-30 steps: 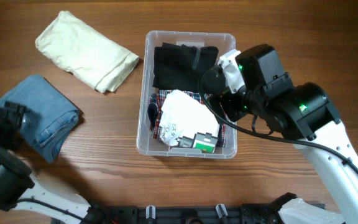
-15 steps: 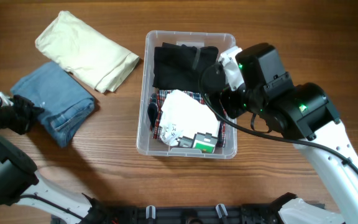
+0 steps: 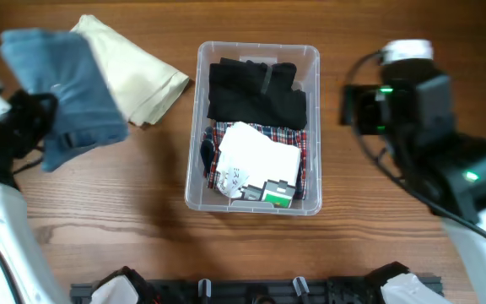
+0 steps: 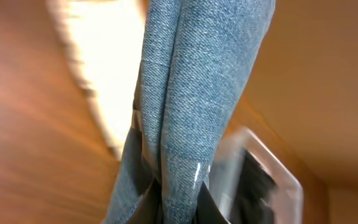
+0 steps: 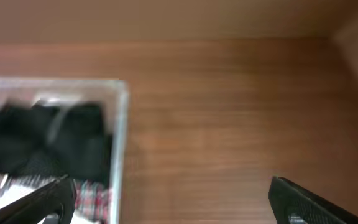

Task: Pack container
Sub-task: 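Carry the jeans over the bin and lay them on top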

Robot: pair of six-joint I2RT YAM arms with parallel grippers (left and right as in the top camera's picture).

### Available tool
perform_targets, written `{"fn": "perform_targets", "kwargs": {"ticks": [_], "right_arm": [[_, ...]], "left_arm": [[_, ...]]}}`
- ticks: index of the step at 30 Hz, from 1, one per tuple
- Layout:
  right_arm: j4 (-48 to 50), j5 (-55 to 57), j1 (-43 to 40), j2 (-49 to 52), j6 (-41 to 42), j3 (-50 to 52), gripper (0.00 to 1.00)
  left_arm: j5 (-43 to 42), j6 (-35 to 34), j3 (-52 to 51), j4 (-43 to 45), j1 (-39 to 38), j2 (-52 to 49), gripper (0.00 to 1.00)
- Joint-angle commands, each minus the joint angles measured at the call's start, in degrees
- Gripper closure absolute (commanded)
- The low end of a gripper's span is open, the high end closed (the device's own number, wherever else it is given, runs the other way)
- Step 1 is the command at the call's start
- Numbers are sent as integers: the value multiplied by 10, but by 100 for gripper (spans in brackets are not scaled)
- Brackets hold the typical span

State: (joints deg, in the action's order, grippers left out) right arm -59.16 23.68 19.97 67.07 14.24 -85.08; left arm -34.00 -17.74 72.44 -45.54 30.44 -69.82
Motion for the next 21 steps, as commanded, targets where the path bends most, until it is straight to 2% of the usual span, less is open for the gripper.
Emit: {"fn": "perform_targets", "kwargs": {"ticks": [1, 4, 8, 11, 14, 15, 17, 21], "right_arm": [[-16, 2, -64, -19, 37, -1, 0], [-47, 0, -89, -11, 37, 0, 0], [-54, -31, -90, 8, 37, 0, 1], [-59, -42, -90, 25, 37, 0, 0], [-66, -45, -90, 42, 37, 0, 0], [-69, -45, -90, 46, 37, 0, 0], [-73, -45, -90, 53, 37, 0, 0], [-73, -45, -90, 55, 37, 0, 0]], "left_arm": [[-41, -25, 7, 41, -109, 61, 96], [-34, -59, 7, 110, -228, 68, 96], [73, -131, 7, 155, -364, 36, 96], [110, -161, 7, 208, -461, -27, 96], [119, -166, 7, 270, -522, -87, 96], [142, -194, 7, 284, -540, -111, 96], [170, -232, 7, 300, -558, -147, 96], [179, -263, 6, 297, -570, -200, 96]]}}
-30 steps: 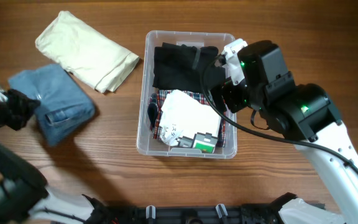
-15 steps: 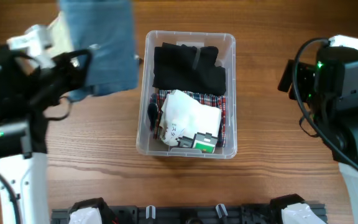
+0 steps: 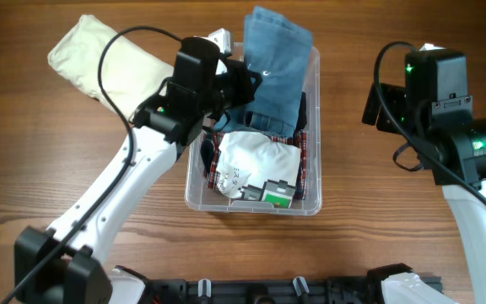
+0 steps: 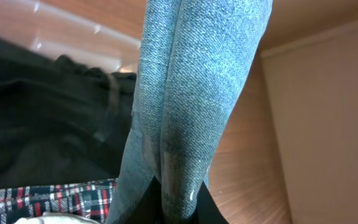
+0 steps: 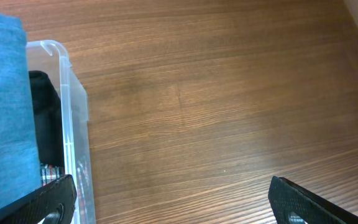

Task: Pack container
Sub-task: 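Carry the jeans over the bin and lay them on top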

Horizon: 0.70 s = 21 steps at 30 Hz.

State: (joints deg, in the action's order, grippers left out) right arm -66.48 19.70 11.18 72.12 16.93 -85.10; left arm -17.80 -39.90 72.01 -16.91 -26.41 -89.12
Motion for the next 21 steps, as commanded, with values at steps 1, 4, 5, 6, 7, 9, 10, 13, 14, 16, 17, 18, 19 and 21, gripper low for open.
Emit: {"fn": "perform_targets", "kwargs": {"ticks": [1, 4, 5, 6, 7, 9, 10, 13, 14, 16, 17, 18, 19, 21], "right_arm": [[0, -5, -2, 4, 10, 1, 0], [0, -5, -2, 4, 10, 1, 0], [0, -5, -2, 4, 10, 1, 0], [0, -5, -2, 4, 10, 1, 0], [0, -5, -2, 4, 10, 1, 0], [-1, -5, -2, 4, 10, 1, 0], [-1, -6, -2, 4, 10, 1, 0], [0, -10, -2, 4, 10, 1, 0], [0, -10, -2, 4, 10, 1, 0], [0, -15, -2, 4, 10, 1, 0], [0, -18, -2, 4, 9, 1, 0], [0, -18, -2, 4, 9, 1, 0], [0, -18, -2, 4, 8, 1, 0], [0, -18, -2, 4, 8, 1, 0]], "left_arm": [[31, -41, 11, 1, -1, -8, 96], [73, -40, 11, -49, -1, -9, 34], [89, -40, 11, -74, -1, -9, 5], [106, -32, 11, -94, 0, -9, 0], [114, -23, 11, -107, 3, -9, 0], [116, -21, 11, -114, 11, -2, 0], [124, -5, 11, -105, 12, 6, 1], [150, 111, 11, -16, -7, 42, 1], [165, 145, 12, 10, -16, 49, 1], [198, 176, 12, 35, -26, 51, 9], [224, 190, 11, 49, -30, 48, 58], [231, 192, 11, 59, -30, 39, 90], [231, 204, 11, 68, -30, 30, 96], [230, 224, 11, 92, -30, -3, 96]]}}
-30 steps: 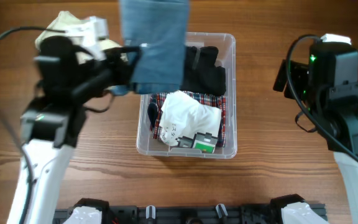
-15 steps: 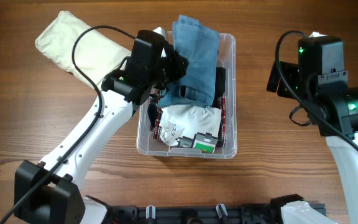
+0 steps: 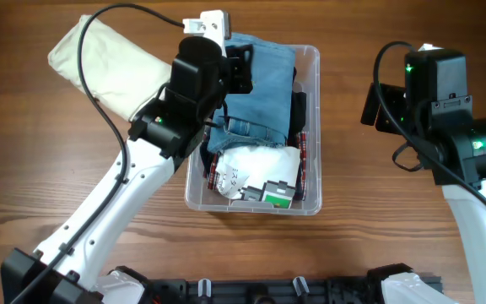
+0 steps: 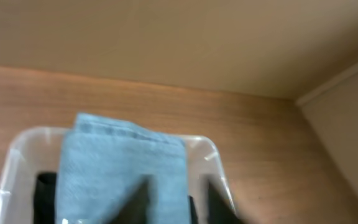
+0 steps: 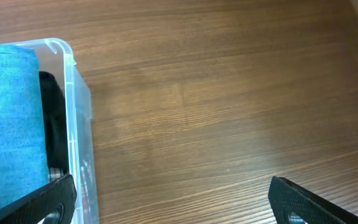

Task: Pack container
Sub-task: 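Carry the jeans over the bin and lay them on top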

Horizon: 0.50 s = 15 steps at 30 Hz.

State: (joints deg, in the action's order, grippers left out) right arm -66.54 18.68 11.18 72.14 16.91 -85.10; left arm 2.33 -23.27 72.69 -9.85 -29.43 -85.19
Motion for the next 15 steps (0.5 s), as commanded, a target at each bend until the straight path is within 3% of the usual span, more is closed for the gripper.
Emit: {"fn": "perform_targets", "kwargs": {"ticks": [1, 4, 7, 10, 12, 15], "right_arm": [[0, -8, -2, 4, 9, 1, 0], [-2, -8, -2, 4, 9, 1, 0], [-2, -8, -2, 5, 8, 1, 0], [-4, -8, -2, 7, 6, 2, 0], [-4, -10, -2, 8, -1, 3, 0], [-4, -21, -2, 8, -4, 3, 0]], "left_arm": [[29, 64, 5, 34, 0, -62, 96], [25, 63, 5, 64, 0, -143, 86], [-10, 38, 5, 43, 1, -220, 87], [-21, -46, 5, -62, 7, -338, 90], [-92, -49, 5, -103, 8, -408, 95], [-109, -46, 5, -116, 8, -428, 96]]}}
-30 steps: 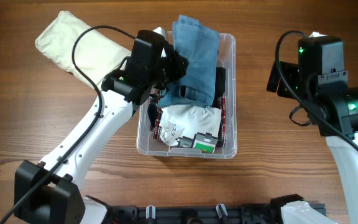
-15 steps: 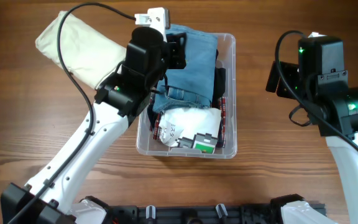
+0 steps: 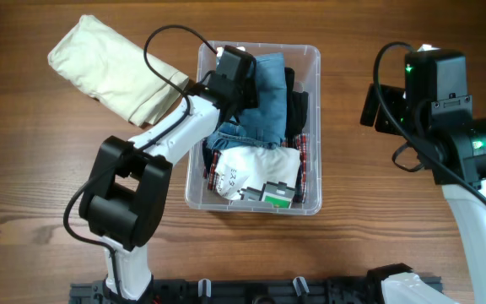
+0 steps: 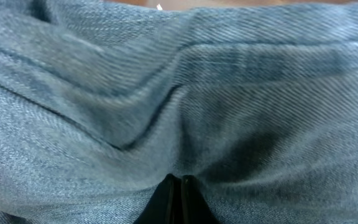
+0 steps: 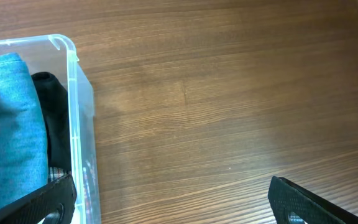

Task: Pack container
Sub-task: 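Carry the jeans over the bin and lay them on top, then reach the left gripper to the cream shirt and grasp it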

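The clear plastic container (image 3: 314, 54) stands mid-table. Folded blue jeans (image 3: 267, 95) lie in its back half, over a black garment (image 3: 299, 105). My left gripper (image 4: 180, 188) is down in the container, shut, its tips together against the jeans (image 4: 179, 93), which fill the left wrist view. No cloth shows between its fingers. My right gripper (image 5: 173, 202) hangs open over bare wood to the right of the container (image 5: 74, 93), nothing between its fingers.
A folded cream cloth (image 3: 112, 67) lies on the table at the back left. The container's front half holds a white garment (image 3: 251, 165), plaid cloth (image 3: 307, 152) and a small green and black box (image 3: 275, 194). The right arm (image 3: 433, 80) stands right of the container.
My left gripper was open just above the jeans lying in the container. Now it is lower and shut, tips against the denim. The right arm has not moved.
My left gripper held the jeans up at the far left of the table. Then it held them hanging over the container's back half. Then the jeans lay in the container with the gripper open above them, and now it is shut against them.
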Robot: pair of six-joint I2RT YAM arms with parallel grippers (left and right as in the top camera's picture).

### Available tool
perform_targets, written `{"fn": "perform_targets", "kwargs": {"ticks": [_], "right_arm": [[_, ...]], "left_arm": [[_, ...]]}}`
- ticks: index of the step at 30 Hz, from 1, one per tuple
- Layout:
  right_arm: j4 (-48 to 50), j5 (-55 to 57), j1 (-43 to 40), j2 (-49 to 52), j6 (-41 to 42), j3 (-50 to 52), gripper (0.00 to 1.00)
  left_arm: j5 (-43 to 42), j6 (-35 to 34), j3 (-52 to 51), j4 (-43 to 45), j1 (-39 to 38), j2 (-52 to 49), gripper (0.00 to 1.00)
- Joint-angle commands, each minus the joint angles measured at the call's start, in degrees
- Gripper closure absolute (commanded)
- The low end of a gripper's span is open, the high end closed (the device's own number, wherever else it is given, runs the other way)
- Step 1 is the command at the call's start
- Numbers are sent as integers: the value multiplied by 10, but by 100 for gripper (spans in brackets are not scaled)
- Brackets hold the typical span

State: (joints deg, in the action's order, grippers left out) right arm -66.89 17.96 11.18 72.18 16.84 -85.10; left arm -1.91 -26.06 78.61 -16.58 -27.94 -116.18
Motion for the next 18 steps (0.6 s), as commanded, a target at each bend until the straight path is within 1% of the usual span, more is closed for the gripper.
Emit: {"fn": "perform_targets", "kwargs": {"ticks": [1, 3, 5, 6, 8, 10, 11, 13, 14, 15, 16, 18], "right_arm": [[0, -14, -2, 8, -3, 3, 0], [0, -14, -2, 8, -3, 3, 0], [0, -14, -2, 8, -3, 3, 0], [0, -14, -2, 8, -3, 3, 0], [0, -14, -2, 8, -3, 3, 0], [0, -14, -2, 8, -3, 3, 0], [0, -14, -2, 8, -4, 3, 0], [0, -14, -2, 8, -4, 3, 0], [0, -14, -2, 9, -3, 3, 0], [0, -14, -2, 9, -3, 3, 0], [0, -14, -2, 12, -4, 3, 0], [0, -14, -2, 18, -3, 3, 0]], "left_arm": [[-66, -12, -54, -49, -7, -111, 95], [-61, -6, -54, -49, 0, -81, 86], [-56, 11, -54, -49, 8, -41, 82], [-46, 27, -54, -50, 17, 14, 76], [-24, 34, -54, -50, 28, 92, 72], [-2, 34, -54, -52, 38, 174, 53], [13, 34, -54, -60, 46, 222, 29], [66, 34, -54, -85, 65, 300, 9], [85, 33, -54, -101, 77, 327, 0], [91, 33, -54, -117, 93, 348, 0], [91, 31, -55, -146, 127, 367, 0], [91, 20, -55, -186, 176, 366, 0]]}}
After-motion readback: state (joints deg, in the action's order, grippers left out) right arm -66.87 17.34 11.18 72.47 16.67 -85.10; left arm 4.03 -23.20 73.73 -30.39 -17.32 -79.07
